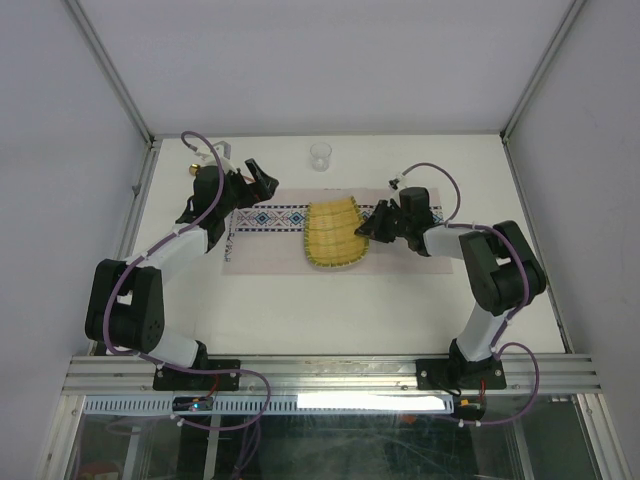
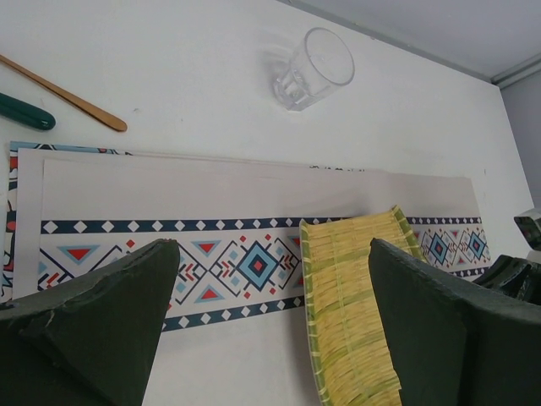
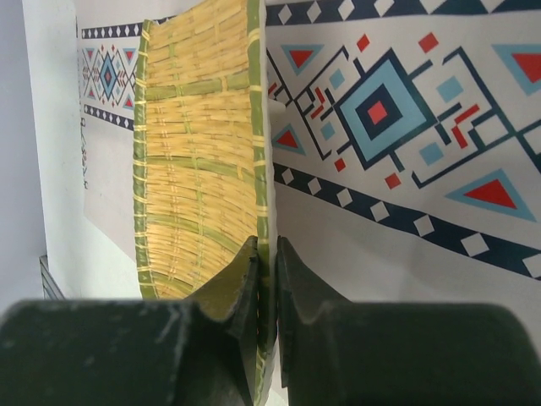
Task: Set the dinner table for one person
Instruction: Place the plate on the napkin.
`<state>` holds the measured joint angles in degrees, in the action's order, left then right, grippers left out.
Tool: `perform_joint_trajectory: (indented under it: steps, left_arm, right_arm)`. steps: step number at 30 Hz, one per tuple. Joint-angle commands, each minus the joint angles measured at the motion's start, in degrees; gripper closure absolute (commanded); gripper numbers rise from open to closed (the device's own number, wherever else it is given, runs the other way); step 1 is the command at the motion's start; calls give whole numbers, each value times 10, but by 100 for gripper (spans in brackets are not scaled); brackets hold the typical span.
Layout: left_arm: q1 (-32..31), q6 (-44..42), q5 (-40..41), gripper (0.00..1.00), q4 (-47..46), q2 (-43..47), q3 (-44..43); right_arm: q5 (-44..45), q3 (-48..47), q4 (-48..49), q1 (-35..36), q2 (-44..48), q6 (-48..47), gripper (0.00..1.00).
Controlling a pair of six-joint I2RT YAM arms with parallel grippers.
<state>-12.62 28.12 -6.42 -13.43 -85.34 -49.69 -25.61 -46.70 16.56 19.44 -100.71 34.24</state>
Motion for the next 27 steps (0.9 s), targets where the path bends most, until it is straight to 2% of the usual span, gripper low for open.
perform_joint_trajectory:
  steps: [1, 6, 7, 12, 18, 27]
  left_arm:
    - [5, 11, -19, 1, -41, 11, 5]
    - [5, 11, -19, 1, -42, 14, 12]
    - [6, 10, -19, 1, -42, 13, 13]
    - [6, 9, -19, 1, -41, 15, 14]
    - [5, 9, -22, 1, -41, 13, 13]
    - [6, 8, -18, 1, -42, 16, 18]
  right_arm:
    - [0, 11, 30, 5, 29, -1, 100]
    - [0, 38, 85, 7, 28, -1, 100]
    - [59, 43, 98, 8, 28, 33, 100]
    - [96, 64, 137, 10, 31, 70, 100]
    - [108, 75, 161, 11, 36, 84, 100]
    - [96, 61, 148, 11, 25, 75, 100]
